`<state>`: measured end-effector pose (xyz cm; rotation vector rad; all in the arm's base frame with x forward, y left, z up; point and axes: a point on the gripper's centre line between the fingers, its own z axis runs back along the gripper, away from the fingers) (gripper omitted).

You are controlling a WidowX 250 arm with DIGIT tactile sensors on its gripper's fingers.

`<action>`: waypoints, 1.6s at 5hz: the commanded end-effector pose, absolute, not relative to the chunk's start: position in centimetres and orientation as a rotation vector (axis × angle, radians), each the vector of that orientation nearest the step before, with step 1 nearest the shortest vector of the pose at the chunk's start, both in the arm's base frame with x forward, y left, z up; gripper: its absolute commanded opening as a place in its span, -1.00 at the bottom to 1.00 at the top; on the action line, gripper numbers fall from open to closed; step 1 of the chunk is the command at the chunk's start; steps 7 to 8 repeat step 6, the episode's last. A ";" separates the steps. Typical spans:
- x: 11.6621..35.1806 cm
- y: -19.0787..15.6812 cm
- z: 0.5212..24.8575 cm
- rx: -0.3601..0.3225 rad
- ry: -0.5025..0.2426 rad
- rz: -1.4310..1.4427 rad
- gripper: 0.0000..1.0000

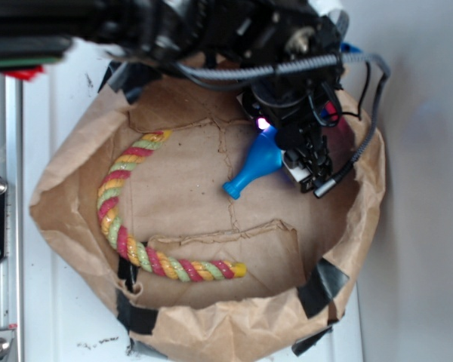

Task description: Grab the blue bottle.

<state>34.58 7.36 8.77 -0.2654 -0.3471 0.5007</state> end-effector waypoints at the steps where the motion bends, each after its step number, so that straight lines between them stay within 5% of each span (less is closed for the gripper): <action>1: 32.2 6.2 17.1 -0.397 -0.345 0.380 -1.00; 3: 29.7 1.5 19.9 -0.345 -0.301 0.105 -1.00; 4: 28.3 1.8 22.6 -0.424 -0.335 0.080 -1.00; 5: 27.9 2.2 23.0 -0.404 -0.374 0.056 -1.00; 6: 27.3 2.0 22.5 -0.321 -0.363 0.017 0.27; 8: 27.3 2.0 22.5 -0.321 -0.363 0.017 0.27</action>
